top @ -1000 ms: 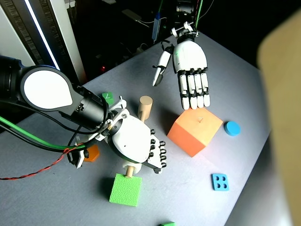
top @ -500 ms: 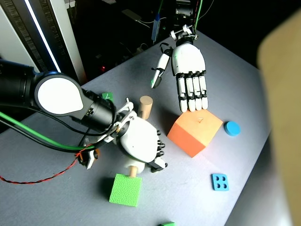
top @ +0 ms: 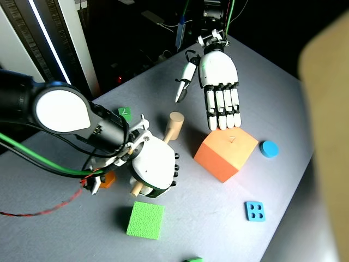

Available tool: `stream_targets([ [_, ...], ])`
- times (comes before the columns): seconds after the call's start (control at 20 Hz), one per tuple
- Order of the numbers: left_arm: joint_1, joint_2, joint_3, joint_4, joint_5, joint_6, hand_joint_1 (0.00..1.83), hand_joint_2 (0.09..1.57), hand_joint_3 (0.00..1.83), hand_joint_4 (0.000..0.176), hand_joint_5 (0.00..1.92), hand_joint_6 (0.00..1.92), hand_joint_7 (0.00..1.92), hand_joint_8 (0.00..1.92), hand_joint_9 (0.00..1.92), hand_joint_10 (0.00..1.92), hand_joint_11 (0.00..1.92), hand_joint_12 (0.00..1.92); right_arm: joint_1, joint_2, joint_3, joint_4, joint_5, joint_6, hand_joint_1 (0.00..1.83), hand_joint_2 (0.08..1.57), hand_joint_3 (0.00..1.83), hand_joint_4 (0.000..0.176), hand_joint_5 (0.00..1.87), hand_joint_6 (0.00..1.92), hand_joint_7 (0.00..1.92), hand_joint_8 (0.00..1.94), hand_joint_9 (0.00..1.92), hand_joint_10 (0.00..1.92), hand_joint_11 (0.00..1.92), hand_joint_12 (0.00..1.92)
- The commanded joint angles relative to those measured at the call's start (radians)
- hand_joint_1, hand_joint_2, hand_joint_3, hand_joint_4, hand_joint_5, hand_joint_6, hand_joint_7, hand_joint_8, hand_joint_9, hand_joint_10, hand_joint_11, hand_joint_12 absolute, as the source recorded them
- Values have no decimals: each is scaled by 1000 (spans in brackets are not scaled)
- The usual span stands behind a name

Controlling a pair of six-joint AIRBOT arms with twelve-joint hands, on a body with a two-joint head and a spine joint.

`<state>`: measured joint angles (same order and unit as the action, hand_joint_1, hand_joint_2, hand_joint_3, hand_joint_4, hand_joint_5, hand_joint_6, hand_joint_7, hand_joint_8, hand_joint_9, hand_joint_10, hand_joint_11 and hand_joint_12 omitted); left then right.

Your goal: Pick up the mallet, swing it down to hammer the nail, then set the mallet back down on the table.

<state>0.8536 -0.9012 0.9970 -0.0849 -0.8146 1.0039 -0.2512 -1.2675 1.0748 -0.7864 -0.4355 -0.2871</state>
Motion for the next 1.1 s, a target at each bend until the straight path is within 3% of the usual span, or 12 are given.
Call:
stream_targets([
  [0.0, -7, -1, 0, 1, -74, -4, 0, 1197, 2, 0, 82, 26, 85, 22, 42, 13, 0, 0, 17, 24, -24, -32, 16, -5, 485, 1550, 5, 0, 1182, 1921, 1477, 1941, 1603, 1921, 1809, 1921],
  [0.3, -8, 2, 0, 1, -72, -5, 0, 1188, 0, 0, 59, 7, 70, 7, 34, 5, 0, 0, 96, 247, -203, -31, -2, 23, 403, 1571, 22, 0, 1219, 1921, 1529, 1941, 1612, 1921, 1778, 1921],
  [0.5, -7, 1, 0, 1, -72, -5, 0, 1189, 0, 0, 72, 11, 82, 10, 51, 11, 0, 0, 207, 322, -213, -31, 28, 122, 441, 1571, 18, 0, 1188, 1921, 1507, 1941, 1609, 1921, 1787, 1921],
  [0.55, -7, 1, 0, 1, -71, -5, 0, 1192, 0, 0, 55, 3, 70, 5, 38, 5, 0, 0, 227, 322, -208, -41, 41, 135, 448, 1571, 17, 0, 1177, 1921, 1502, 1941, 1609, 1921, 1790, 1921],
  [0.6, -7, 1, 1, 2, -70, -5, 0, 1192, 0, 0, 55, 3, 69, 4, 33, 3, 0, 0, 237, 320, -207, -147, 48, 242, 454, 1569, 10, 0, 1182, 1921, 1500, 1941, 1609, 1921, 1785, 1921],
  [0.7, -7, 1, 2, 4, -68, -5, 0, 1196, 2, 0, 66, 7, 73, 5, 33, 2, 0, 0, 246, 290, -198, -499, 19, 537, 445, 1570, 11, 0, 1173, 1921, 1492, 1941, 1607, 1921, 1791, 1921],
  [0.8, -7, 1, 3, 4, -68, -5, 0, 1196, 2, 0, 73, 9, 78, 5, 33, 1, 0, 0, 245, 242, -164, -638, -16, 658, 457, 1570, 5, 0, 1171, 1921, 1489, 1941, 1605, 1921, 1797, 1921],
  [1.05, -8, 1, 7, 10, -68, -12, 0, 1194, 0, 0, 89, 12, 104, 13, 67, 14, 0, 0, 241, 84, -4, -703, -27, 765, 438, 1569, 5, 0, 1137, 1921, 1452, 1941, 1578, 1921, 1777, 1921],
])
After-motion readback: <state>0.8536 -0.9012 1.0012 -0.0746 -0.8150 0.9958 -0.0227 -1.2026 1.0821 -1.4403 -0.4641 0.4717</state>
